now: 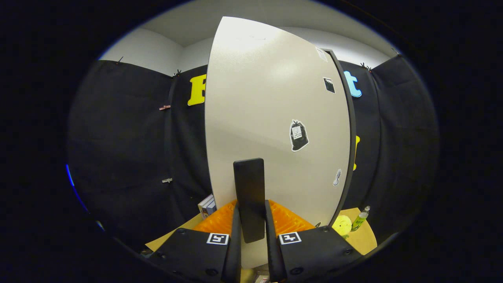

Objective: Open the shoe cabinet door, grab the shoes and put them into the shoe cabinet, then close the shoe cabinet door.

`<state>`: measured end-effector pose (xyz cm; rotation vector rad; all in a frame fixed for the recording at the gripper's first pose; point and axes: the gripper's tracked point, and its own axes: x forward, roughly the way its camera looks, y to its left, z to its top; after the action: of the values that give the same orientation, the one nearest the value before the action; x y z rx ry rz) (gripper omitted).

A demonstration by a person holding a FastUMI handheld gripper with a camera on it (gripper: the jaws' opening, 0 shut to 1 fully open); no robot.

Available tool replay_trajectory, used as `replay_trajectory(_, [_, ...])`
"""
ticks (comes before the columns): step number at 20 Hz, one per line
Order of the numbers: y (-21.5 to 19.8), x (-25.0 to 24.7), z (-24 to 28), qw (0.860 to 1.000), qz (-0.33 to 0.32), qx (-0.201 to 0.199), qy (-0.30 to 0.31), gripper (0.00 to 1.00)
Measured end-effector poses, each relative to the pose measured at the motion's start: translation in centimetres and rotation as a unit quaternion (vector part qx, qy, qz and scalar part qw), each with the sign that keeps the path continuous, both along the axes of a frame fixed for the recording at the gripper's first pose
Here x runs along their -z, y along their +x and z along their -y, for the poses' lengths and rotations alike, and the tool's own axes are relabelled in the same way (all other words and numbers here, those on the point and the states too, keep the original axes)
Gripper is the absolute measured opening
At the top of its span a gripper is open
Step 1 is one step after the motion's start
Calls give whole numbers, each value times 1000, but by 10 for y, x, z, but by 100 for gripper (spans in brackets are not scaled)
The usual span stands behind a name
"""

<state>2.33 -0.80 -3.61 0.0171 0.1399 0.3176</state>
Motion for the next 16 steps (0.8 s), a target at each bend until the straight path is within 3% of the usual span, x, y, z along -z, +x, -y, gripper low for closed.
replay_trajectory(9, [-28, -5, 50, 1000, 0, -20, 2, 31])
replay_trajectory(16, [-39, -8, 83, 1000, -2, -6, 1, 31])
